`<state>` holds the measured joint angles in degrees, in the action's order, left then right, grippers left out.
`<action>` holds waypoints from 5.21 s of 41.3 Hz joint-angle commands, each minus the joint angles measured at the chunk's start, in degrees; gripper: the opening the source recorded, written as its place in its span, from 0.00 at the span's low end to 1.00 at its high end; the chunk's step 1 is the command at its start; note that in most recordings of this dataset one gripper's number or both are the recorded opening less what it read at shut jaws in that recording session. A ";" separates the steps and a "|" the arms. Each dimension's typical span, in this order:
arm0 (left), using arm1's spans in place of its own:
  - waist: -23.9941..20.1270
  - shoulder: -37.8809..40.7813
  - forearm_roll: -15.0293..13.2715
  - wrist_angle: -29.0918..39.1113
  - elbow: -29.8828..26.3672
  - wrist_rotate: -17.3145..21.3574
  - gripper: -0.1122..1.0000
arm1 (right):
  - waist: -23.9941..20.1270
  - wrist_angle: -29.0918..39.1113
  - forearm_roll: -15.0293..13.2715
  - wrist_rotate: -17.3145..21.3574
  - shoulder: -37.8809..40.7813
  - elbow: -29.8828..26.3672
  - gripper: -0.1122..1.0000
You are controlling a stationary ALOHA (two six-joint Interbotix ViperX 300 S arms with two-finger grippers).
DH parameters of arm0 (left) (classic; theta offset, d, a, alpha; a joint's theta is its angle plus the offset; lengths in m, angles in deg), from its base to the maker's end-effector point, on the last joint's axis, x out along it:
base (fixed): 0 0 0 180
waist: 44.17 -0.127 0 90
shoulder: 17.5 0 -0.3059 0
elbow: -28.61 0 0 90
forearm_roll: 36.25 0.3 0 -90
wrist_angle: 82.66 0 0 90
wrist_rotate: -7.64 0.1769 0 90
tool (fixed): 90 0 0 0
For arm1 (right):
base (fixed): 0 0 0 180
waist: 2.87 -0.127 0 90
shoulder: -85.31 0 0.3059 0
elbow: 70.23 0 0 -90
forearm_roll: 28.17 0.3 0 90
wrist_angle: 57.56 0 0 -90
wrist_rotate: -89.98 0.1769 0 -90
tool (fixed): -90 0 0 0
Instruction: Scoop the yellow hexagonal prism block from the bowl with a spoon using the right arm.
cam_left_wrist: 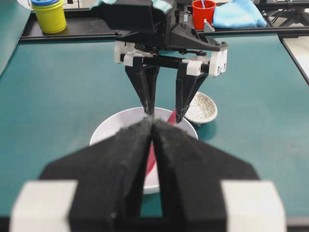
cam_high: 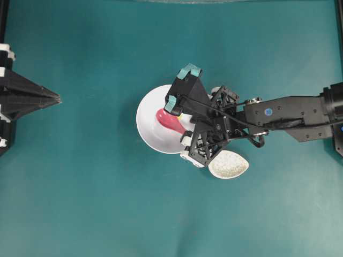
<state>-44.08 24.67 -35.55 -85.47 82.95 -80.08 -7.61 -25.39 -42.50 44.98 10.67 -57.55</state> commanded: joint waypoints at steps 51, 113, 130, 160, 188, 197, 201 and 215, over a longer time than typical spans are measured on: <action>0.09 0.18 0.00 -0.18 -1.85 0.09 0.18 | -0.97 -1.41 2.55 2.72 2.46 -0.26 0.41; 0.09 0.26 0.00 -0.26 -1.93 0.18 0.18 | -13.71 8.96 -1.32 -1.23 -25.05 14.06 0.31; 0.09 0.18 0.09 -0.09 -2.02 0.09 0.18 | -18.46 1.85 -1.23 -1.05 -29.71 27.77 0.31; 0.09 0.26 0.00 0.26 -2.02 0.09 0.18 | -18.46 -6.24 -4.92 -1.23 -25.05 32.26 0.31; 0.09 0.26 0.00 0.26 -2.02 0.00 0.18 | -18.46 -4.39 -5.01 -1.14 -25.58 32.17 0.62; 0.09 0.18 0.00 0.88 -2.11 0.00 0.18 | -18.37 -7.38 -7.73 -0.35 -28.21 33.40 0.60; 0.09 0.26 0.00 0.88 -2.02 0.00 0.18 | -17.67 -10.81 -9.14 -0.26 -29.00 34.10 0.60; 0.09 0.18 0.00 0.88 -2.11 0.00 0.18 | -12.66 -28.74 -13.71 -0.35 -29.00 37.35 0.60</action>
<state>-44.08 24.67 -35.55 -84.33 82.77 -79.99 -21.32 -50.52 -55.42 44.72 -17.63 -20.11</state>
